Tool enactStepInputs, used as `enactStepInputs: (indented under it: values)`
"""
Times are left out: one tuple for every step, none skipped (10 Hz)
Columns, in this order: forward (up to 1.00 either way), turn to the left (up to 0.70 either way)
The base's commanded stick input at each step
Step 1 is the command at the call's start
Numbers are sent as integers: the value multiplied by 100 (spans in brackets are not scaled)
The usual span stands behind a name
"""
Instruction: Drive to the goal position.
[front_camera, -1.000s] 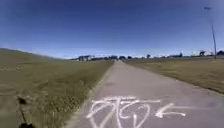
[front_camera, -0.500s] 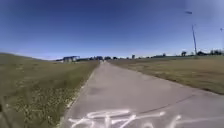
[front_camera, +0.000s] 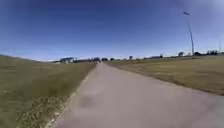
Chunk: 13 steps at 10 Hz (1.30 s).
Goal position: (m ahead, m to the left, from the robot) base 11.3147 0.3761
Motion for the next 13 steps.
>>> enactStepInputs:
  values:
    - [100, 0]
    - [100, 0]
    - [100, 0]
    - [100, 0]
    - [100, 0]
    - [100, 4]
    - [100, 24]
    - [100, 36]
    - [100, 17]
    - [100, 0]
    - [100, 0]
    - [100, 0]
    - [100, 0]
